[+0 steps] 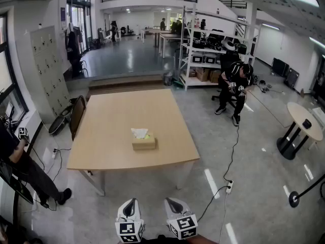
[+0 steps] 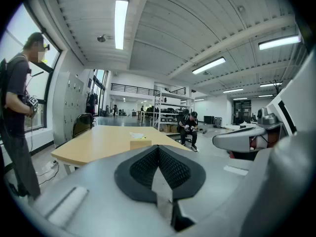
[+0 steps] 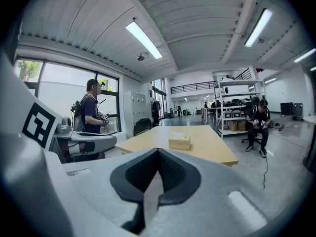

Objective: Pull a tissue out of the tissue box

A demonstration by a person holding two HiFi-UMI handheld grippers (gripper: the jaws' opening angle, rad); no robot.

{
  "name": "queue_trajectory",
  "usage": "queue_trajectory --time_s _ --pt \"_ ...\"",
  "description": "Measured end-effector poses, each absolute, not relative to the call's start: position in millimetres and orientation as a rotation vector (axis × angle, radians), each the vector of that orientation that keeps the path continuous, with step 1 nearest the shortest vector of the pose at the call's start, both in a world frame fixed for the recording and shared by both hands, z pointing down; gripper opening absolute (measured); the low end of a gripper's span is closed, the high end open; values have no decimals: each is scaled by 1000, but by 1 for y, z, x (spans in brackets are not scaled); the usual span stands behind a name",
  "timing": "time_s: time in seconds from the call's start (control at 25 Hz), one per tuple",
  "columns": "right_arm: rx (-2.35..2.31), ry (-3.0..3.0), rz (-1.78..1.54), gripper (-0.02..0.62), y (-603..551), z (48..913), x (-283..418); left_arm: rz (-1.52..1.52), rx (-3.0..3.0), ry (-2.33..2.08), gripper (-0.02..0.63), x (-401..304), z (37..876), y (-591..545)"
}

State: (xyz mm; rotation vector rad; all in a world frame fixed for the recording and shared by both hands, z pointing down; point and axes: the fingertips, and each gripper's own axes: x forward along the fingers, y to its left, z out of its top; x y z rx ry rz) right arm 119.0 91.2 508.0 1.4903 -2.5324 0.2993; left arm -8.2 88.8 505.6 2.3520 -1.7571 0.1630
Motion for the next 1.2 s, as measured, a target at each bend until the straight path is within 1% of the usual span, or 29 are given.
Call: queue_trajectory --time_s 0.2,0.92,1.2 --pt "1482 -2542 296 -11 94 504 116 116 2323 -1787 18 -8 499 88" --pt "1457 -2599 361 -9 99 498 127 136 2317 -1816 18 1 495 97" --pt "1435 -2615 382 -9 92 501 120 158 2281 -1851 18 -9 495 96"
